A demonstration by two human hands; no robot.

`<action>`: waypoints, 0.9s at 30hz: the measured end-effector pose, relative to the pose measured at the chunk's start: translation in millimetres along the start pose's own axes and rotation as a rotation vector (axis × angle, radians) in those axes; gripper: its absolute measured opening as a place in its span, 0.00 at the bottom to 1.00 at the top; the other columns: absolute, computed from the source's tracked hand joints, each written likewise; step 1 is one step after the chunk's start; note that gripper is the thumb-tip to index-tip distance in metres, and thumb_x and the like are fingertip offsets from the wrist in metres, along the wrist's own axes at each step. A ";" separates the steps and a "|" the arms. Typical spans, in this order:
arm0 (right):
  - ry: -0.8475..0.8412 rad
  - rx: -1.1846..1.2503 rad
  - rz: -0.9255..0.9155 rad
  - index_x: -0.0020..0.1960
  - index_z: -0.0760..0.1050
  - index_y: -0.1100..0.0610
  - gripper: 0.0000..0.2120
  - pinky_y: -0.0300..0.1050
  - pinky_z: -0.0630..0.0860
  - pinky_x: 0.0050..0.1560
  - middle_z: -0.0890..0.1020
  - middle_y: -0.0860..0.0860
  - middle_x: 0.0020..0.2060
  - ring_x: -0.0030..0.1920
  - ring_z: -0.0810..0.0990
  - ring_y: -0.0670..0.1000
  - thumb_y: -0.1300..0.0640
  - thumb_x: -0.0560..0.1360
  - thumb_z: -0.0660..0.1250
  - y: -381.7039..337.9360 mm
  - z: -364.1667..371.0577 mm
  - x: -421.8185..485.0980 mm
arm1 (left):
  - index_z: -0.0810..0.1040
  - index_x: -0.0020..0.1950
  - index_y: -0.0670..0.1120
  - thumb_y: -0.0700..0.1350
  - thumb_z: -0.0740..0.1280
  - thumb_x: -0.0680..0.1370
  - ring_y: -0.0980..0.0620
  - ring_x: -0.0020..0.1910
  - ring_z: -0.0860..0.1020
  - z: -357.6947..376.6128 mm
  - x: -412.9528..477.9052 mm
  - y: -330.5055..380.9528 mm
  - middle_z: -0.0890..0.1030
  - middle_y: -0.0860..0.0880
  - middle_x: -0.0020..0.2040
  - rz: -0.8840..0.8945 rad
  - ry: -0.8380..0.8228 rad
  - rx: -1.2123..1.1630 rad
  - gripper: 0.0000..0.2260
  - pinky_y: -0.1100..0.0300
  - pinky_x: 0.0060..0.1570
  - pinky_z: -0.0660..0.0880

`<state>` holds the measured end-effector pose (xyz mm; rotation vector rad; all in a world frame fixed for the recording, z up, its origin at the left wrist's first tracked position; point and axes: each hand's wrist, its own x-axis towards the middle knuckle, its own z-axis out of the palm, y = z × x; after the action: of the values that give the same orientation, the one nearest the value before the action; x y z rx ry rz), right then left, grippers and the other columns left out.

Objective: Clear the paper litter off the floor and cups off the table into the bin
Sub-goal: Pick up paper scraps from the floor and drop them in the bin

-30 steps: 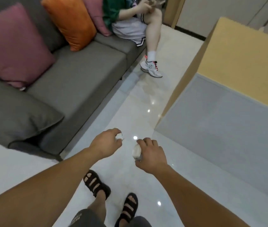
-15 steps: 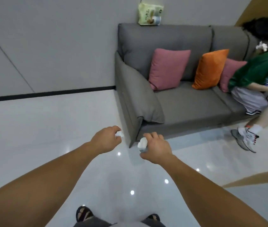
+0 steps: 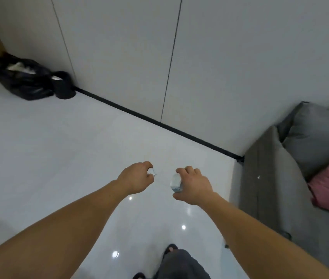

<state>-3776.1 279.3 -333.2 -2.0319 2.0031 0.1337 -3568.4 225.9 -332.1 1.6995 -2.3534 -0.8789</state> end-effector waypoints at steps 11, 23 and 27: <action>-0.084 -0.048 -0.340 0.72 0.61 0.49 0.36 0.49 0.74 0.54 0.69 0.50 0.64 0.62 0.69 0.54 0.42 0.69 0.70 -184.3 -29.6 246.2 | 0.74 0.62 0.50 0.51 0.60 0.78 0.50 0.49 0.76 -117.7 81.3 -204.1 0.80 0.50 0.55 -0.354 0.166 -0.083 0.14 0.59 0.44 0.69; -0.135 -0.116 -0.556 0.72 0.60 0.48 0.38 0.48 0.73 0.54 0.69 0.50 0.64 0.62 0.69 0.54 0.41 0.67 0.72 -421.9 -47.2 459.9 | 0.72 0.65 0.51 0.52 0.61 0.78 0.48 0.53 0.77 -266.3 142.2 -428.4 0.79 0.50 0.58 -0.573 0.305 -0.131 0.16 0.59 0.45 0.69; -0.152 -0.103 -0.538 0.72 0.60 0.49 0.38 0.49 0.73 0.55 0.69 0.51 0.65 0.62 0.69 0.54 0.42 0.68 0.72 -504.6 -49.5 510.7 | 0.72 0.65 0.51 0.51 0.60 0.78 0.48 0.53 0.77 -323.1 157.0 -508.2 0.79 0.50 0.58 -0.574 0.274 -0.122 0.16 0.59 0.45 0.70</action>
<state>-3266.4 -228.4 -351.4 -2.4616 1.3286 0.2700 -3069.8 -145.3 -361.3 2.3094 -1.6243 -0.7675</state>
